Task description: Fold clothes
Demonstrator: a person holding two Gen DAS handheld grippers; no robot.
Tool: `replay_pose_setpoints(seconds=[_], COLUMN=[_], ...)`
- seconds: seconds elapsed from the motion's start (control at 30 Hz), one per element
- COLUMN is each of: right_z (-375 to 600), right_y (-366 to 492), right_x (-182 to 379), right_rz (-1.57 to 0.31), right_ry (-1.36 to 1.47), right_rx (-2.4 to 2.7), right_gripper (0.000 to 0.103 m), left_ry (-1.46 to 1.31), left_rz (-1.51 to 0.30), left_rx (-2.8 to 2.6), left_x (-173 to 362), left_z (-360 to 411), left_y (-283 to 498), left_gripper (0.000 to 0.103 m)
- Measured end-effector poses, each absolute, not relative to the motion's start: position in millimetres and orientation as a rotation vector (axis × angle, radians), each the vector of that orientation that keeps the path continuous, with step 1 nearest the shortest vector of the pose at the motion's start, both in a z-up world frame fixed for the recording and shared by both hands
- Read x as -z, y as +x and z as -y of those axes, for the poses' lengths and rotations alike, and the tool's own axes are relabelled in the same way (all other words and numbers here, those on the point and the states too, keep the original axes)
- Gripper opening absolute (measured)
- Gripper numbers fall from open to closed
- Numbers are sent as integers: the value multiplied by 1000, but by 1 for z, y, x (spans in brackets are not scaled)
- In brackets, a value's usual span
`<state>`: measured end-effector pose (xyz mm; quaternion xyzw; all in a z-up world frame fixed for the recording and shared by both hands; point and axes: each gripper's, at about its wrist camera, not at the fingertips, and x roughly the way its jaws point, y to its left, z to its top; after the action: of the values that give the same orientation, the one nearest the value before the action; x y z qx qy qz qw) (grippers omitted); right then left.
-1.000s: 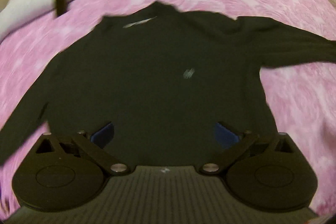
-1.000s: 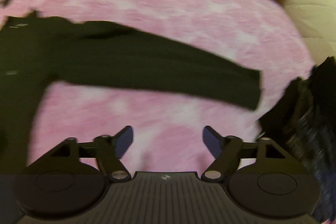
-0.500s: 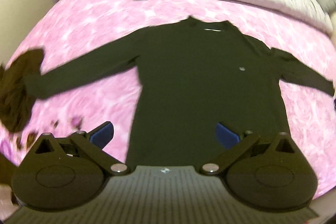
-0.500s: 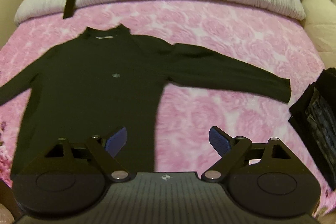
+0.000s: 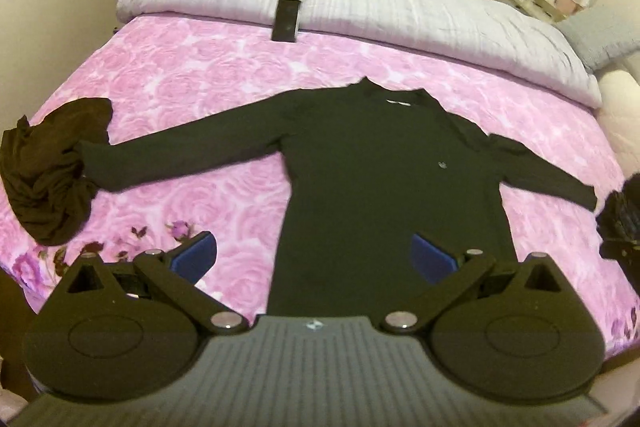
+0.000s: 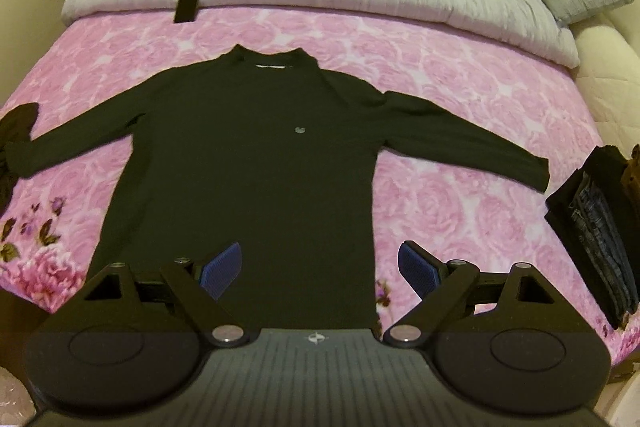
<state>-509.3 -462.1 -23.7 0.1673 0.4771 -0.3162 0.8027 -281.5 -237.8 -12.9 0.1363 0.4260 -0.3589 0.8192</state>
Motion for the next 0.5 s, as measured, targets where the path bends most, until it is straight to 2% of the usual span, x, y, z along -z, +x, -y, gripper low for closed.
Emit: replay_pose_setpoints(seconds=[0.5], right_z=[439], right_y=[-557], right_x=[33], right_rz=[-1025], right_ry=[432], right_rx=[620], right_gripper=[88], left_ry=[363], left_rz=[-937], left_rx=[760], left_x=[15], left_z=[234], left_y=[-347], left_gripper=[102])
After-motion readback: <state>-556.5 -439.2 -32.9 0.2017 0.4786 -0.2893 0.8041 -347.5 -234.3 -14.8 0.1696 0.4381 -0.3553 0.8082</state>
